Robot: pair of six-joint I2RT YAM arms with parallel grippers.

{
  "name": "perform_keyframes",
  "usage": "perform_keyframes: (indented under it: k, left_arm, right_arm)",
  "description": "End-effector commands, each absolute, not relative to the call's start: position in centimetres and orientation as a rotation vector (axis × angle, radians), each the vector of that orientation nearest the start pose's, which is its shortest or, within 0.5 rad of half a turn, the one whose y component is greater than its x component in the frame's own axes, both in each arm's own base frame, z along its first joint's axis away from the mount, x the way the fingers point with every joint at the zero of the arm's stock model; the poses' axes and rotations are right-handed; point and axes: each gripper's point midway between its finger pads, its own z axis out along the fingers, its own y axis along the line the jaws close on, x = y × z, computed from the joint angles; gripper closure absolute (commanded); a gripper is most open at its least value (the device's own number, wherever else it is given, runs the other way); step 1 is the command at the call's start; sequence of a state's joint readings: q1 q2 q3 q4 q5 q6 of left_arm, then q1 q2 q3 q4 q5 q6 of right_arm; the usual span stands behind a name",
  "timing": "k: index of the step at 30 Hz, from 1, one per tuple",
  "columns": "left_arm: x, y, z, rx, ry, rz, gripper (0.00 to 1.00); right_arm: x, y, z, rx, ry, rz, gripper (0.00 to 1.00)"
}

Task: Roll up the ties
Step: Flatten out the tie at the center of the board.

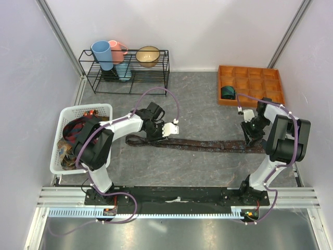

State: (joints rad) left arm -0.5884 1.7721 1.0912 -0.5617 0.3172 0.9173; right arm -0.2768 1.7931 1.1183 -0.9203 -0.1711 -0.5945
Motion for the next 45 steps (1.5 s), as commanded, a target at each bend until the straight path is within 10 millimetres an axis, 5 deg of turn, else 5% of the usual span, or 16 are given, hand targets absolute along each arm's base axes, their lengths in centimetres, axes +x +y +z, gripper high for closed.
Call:
perform_keyframes:
  k: [1, 10, 22, 31, 36, 37, 42, 45]
  left_arm:
    - [30.6, -22.4, 3.7, 1.943, 1.835, -0.268, 0.63]
    - [29.9, -22.8, 8.1, 1.901, 1.779, -0.242, 0.71]
    - [28.4, -19.6, 2.8, 1.982, 1.894, -0.157, 0.8]
    - [28.5, -19.2, 2.0, 2.008, 1.905, -0.127, 0.82]
    - [28.2, -18.6, 1.5, 2.028, 1.915, -0.107, 0.82]
    - [28.2, -18.5, 1.6, 2.029, 1.91, -0.103, 0.79]
    - [27.1, -20.5, 3.7, 1.997, 1.837, -0.259, 0.23]
    - [27.4, -21.6, 4.4, 1.965, 1.816, -0.306, 0.12]
  right_arm:
    - [25.5, -7.5, -0.3, -0.405, 3.099, 0.192, 0.66]
    - [25.8, -8.1, -0.4, -0.367, 3.107, 0.154, 0.66]
    - [27.6, -9.0, 2.4, -0.341, 3.046, 0.2, 0.63]
    - [27.5, -11.1, 4.7, -0.282, 3.015, 0.243, 0.6]
    - [26.9, -12.0, 3.5, -0.272, 3.06, 0.197, 0.62]
    - [26.8, -12.0, 3.0, -0.249, 3.072, 0.186, 0.65]
    - [28.2, -13.6, 1.3, -0.177, 3.07, 0.076, 0.81]
    - [28.8, -14.7, 0.6, -0.153, 3.083, 0.005, 0.94]
